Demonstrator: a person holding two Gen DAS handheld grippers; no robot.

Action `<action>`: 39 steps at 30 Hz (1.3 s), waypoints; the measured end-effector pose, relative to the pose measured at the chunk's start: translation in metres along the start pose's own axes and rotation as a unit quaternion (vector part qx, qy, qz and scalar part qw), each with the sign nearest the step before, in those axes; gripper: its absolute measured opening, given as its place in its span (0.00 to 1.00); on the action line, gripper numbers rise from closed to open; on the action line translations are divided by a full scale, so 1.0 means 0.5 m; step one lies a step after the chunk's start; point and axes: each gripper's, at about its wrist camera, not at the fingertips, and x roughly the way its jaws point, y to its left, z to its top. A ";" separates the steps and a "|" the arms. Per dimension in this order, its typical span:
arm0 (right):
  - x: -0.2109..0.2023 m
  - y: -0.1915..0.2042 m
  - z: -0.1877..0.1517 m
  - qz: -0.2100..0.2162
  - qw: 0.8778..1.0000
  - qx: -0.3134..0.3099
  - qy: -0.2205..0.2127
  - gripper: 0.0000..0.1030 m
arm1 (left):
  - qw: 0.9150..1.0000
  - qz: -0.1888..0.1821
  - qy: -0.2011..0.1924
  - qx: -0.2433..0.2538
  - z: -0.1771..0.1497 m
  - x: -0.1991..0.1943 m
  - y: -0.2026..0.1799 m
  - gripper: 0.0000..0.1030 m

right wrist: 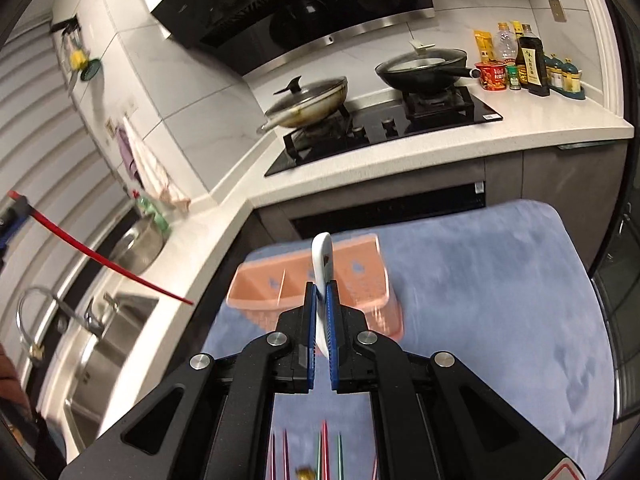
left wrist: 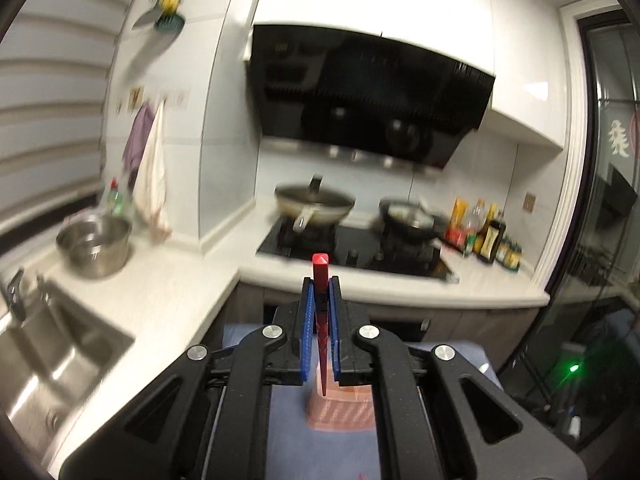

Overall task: Organize utensils
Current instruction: 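Lift the red chopstick with the left tool while the right tool carries the spoon to the pink basket, then lower the chopstick into the basket and open the left tool while the right tool releases the spoon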

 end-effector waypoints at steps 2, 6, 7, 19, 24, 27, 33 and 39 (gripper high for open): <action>0.030 -0.007 0.027 0.004 1.000 0.010 -0.002 0.05 | 1.000 -0.008 -0.007 -0.003 0.016 0.030 -0.011 0.07; 0.086 -0.026 0.046 0.012 1.000 0.022 0.005 0.05 | 1.000 -0.014 -0.004 -0.006 0.005 0.098 -0.018 0.07; 0.101 -0.034 0.047 0.013 1.000 0.027 0.008 0.05 | 1.000 -0.014 0.000 -0.007 -0.003 0.108 -0.019 0.07; 0.226 -0.077 0.030 -0.007 0.999 0.036 0.038 0.05 | 0.997 0.004 0.070 -0.015 -0.115 0.253 0.001 0.07; 0.243 -0.082 0.016 -0.019 0.998 0.028 0.046 0.07 | 0.996 0.010 0.092 -0.020 -0.142 0.279 0.009 0.08; 0.229 -0.079 0.015 -0.026 0.999 0.025 0.038 0.12 | 0.994 0.012 0.102 -0.029 -0.155 0.285 0.016 0.12; 0.180 -0.063 0.016 -0.030 0.999 0.015 0.027 0.19 | 0.994 0.028 0.098 -0.033 -0.156 0.255 0.027 0.33; 0.099 -0.024 -0.004 -0.023 1.000 -0.004 0.017 0.30 | 0.994 0.030 0.102 -0.033 -0.167 0.190 0.033 0.35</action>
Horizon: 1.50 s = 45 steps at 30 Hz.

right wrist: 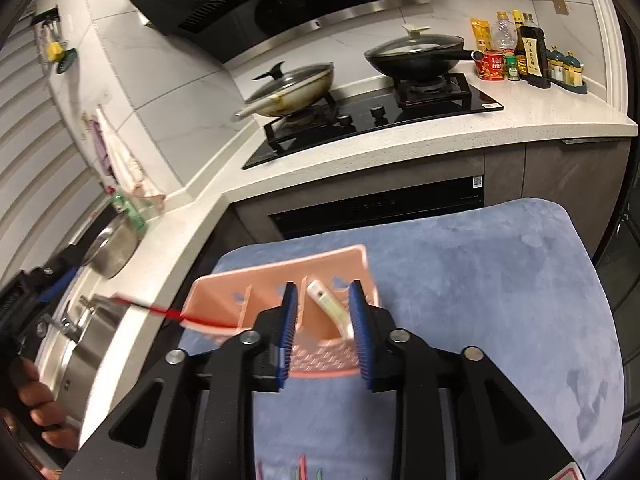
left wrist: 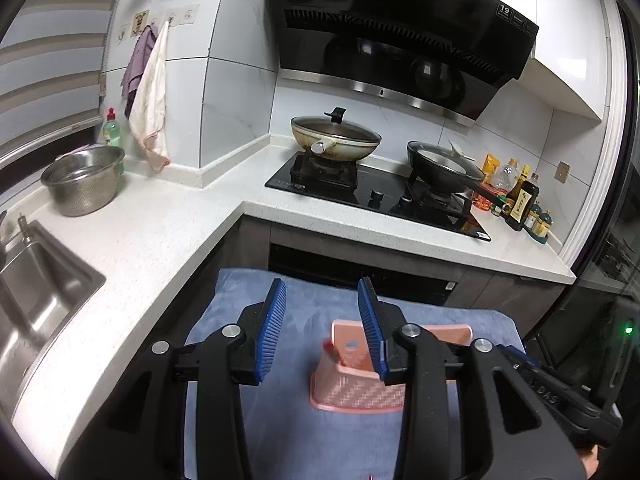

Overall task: Organize utensils
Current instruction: 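Lower the chopstick into the basket and open the left tool while the right tool releases the spoon, then move both tools back over the remaining chopsticks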

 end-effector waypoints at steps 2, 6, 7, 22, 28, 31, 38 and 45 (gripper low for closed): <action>-0.035 0.011 -0.020 -0.001 1.000 -0.004 0.000 0.35 | 1.000 0.000 0.004 -0.001 -0.017 -0.022 0.004 0.38; -0.106 0.034 -0.081 -0.017 0.999 -0.034 -0.005 0.43 | 1.000 0.006 0.011 0.002 -0.068 -0.076 0.016 0.45; -0.124 0.039 -0.100 -0.025 0.999 -0.043 -0.006 0.45 | 1.000 0.004 0.017 0.000 -0.084 -0.089 0.020 0.46; -0.259 0.047 -0.436 -0.115 0.987 -0.107 0.040 0.51 | 0.993 0.037 0.109 0.007 -0.352 -0.182 0.065 0.46; -0.261 0.029 -0.542 -0.113 0.984 -0.101 0.090 0.47 | 0.989 0.049 0.136 0.027 -0.462 -0.214 0.073 0.46; -0.256 0.024 -0.576 -0.117 0.983 -0.094 0.104 0.39 | 0.987 0.046 0.153 0.020 -0.503 -0.223 0.078 0.46; -0.250 0.013 -0.625 -0.122 0.982 -0.082 0.121 0.34 | 0.981 0.051 0.187 0.030 -0.589 -0.236 0.081 0.46; -0.235 0.000 -0.636 -0.121 0.982 -0.067 0.129 0.26 | 0.977 0.043 0.205 0.041 -0.628 -0.236 0.067 0.46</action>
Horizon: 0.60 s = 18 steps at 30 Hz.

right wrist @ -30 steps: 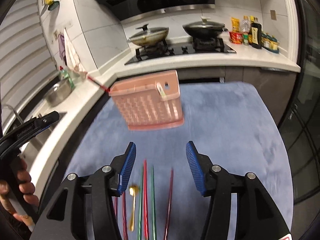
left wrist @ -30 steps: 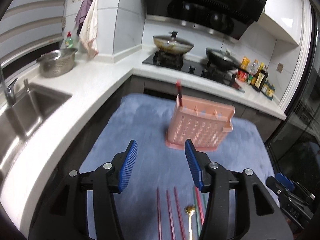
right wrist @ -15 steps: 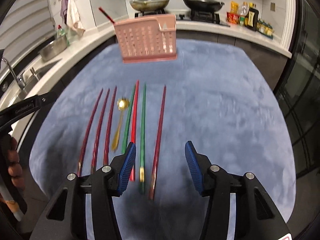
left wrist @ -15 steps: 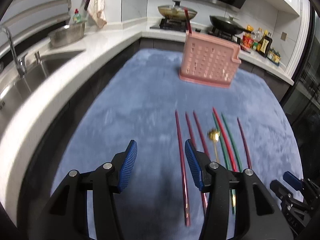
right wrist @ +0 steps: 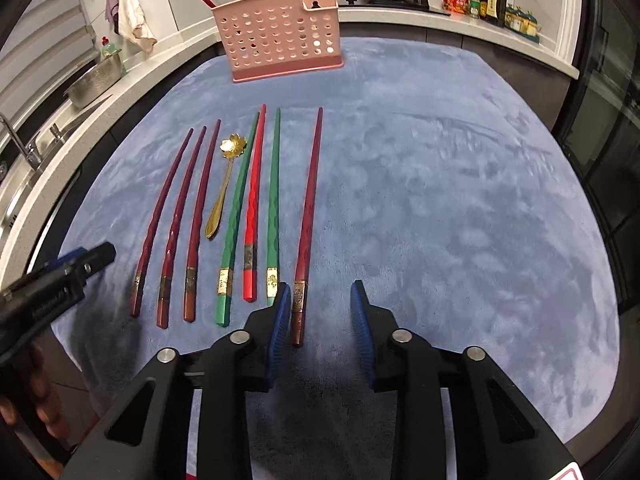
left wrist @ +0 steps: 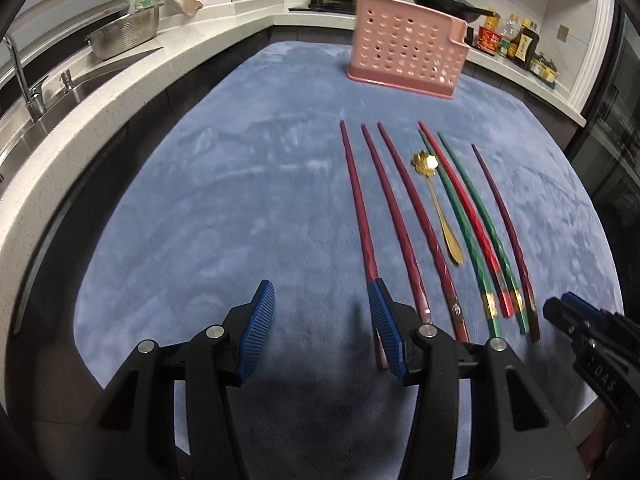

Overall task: Organize utensils
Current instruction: 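Move both tools back over the remaining chopsticks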

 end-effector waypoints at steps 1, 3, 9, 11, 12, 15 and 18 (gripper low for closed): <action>0.002 0.000 0.001 0.000 1.000 0.001 0.000 0.26 | 1.000 -0.001 0.001 0.001 -0.001 0.000 -0.002 0.46; 0.004 0.000 0.002 0.004 1.000 0.004 0.002 0.24 | 1.000 -0.002 0.001 0.002 -0.005 0.002 -0.005 0.46; 0.018 0.008 0.001 0.007 1.000 -0.002 0.010 0.22 | 1.000 -0.004 0.010 0.004 -0.010 0.012 -0.011 0.46; 0.025 0.010 0.001 0.006 1.000 -0.002 0.014 0.20 | 1.000 -0.004 0.012 0.005 -0.011 0.015 -0.013 0.46; 0.028 0.010 0.001 0.006 1.000 -0.001 0.016 0.20 | 1.000 -0.005 0.013 0.005 -0.012 0.016 -0.014 0.46; 0.033 0.011 0.000 0.008 1.000 -0.003 0.018 0.19 | 1.000 -0.008 0.017 0.006 -0.013 0.019 -0.017 0.46; 0.038 0.013 -0.002 0.009 1.000 -0.006 0.021 0.18 | 1.000 -0.010 0.019 0.010 -0.015 0.023 -0.023 0.46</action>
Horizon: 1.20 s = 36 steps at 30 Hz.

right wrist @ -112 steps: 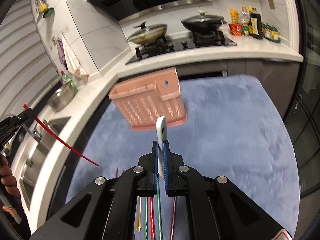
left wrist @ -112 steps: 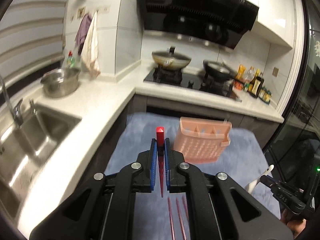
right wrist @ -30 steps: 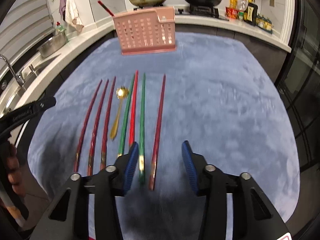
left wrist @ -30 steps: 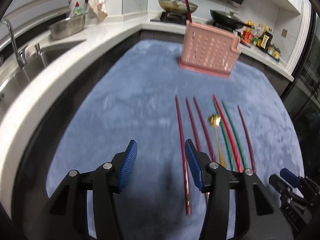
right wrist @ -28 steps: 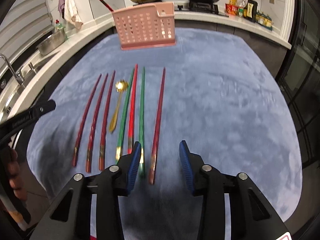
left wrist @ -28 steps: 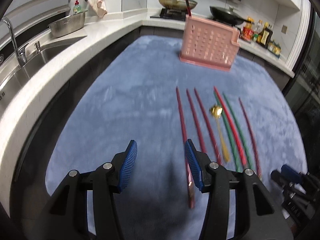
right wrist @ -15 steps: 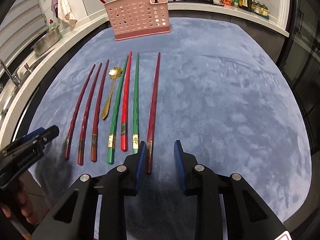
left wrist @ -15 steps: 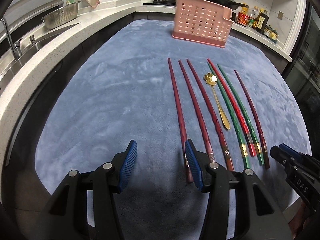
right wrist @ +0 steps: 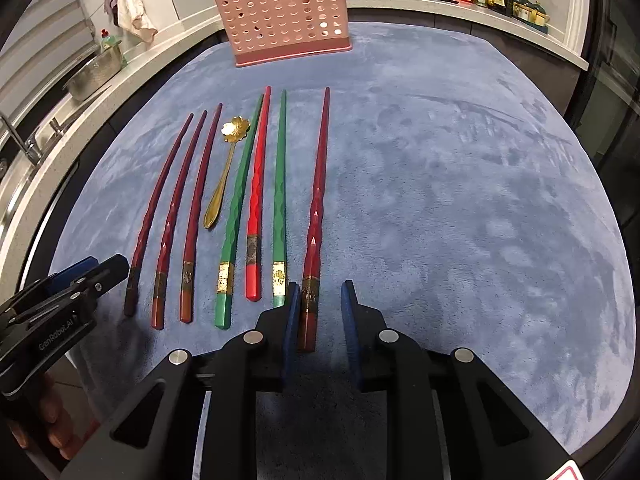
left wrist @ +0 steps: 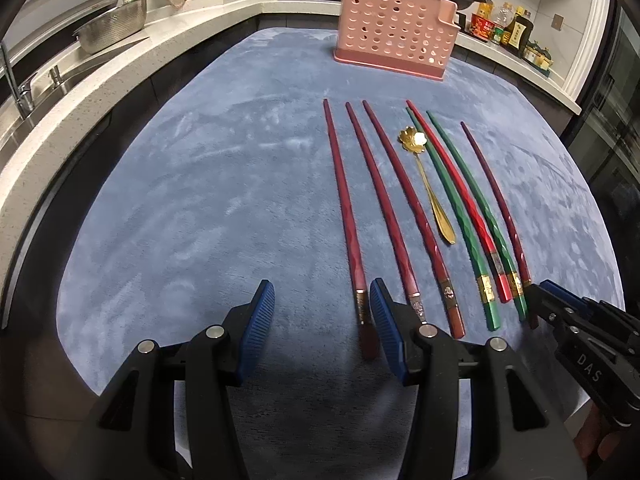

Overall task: Organize utensils
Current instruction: 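Move both tools back over the remaining chopsticks, then grasp a dark red chopstick with the left tool while the right tool grasps another dark red chopstick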

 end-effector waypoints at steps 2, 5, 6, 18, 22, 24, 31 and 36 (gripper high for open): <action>0.003 0.000 -0.001 -0.002 1.000 -0.002 -0.001 0.17 | 1.000 -0.001 0.003 0.004 -0.002 0.004 -0.006 0.46; 0.003 -0.003 -0.002 0.000 1.000 -0.001 -0.002 0.16 | 1.000 -0.002 0.005 0.008 -0.007 0.008 -0.013 0.46; 0.003 -0.004 -0.003 0.000 1.000 -0.001 -0.002 0.15 | 1.000 -0.002 0.007 0.009 -0.008 0.010 -0.014 0.46; 0.004 -0.003 -0.004 -0.002 1.000 -0.004 -0.005 0.15 | 1.000 -0.005 0.008 0.005 -0.016 0.023 -0.009 0.44; 0.004 -0.003 -0.005 -0.001 1.000 -0.003 -0.005 0.15 | 1.000 -0.006 0.006 0.003 -0.018 0.021 -0.009 0.37; 0.004 -0.003 -0.004 -0.001 1.000 -0.002 -0.005 0.15 | 1.000 -0.007 0.005 0.002 -0.020 0.020 -0.009 0.33; 0.003 -0.002 -0.004 0.000 1.000 -0.002 -0.004 0.12 | 1.000 -0.010 0.001 0.003 -0.025 0.014 -0.006 0.11; 0.000 -0.001 -0.006 0.001 1.000 -0.003 -0.004 0.07 | 1.000 -0.017 -0.001 0.002 -0.026 0.009 -0.004 0.07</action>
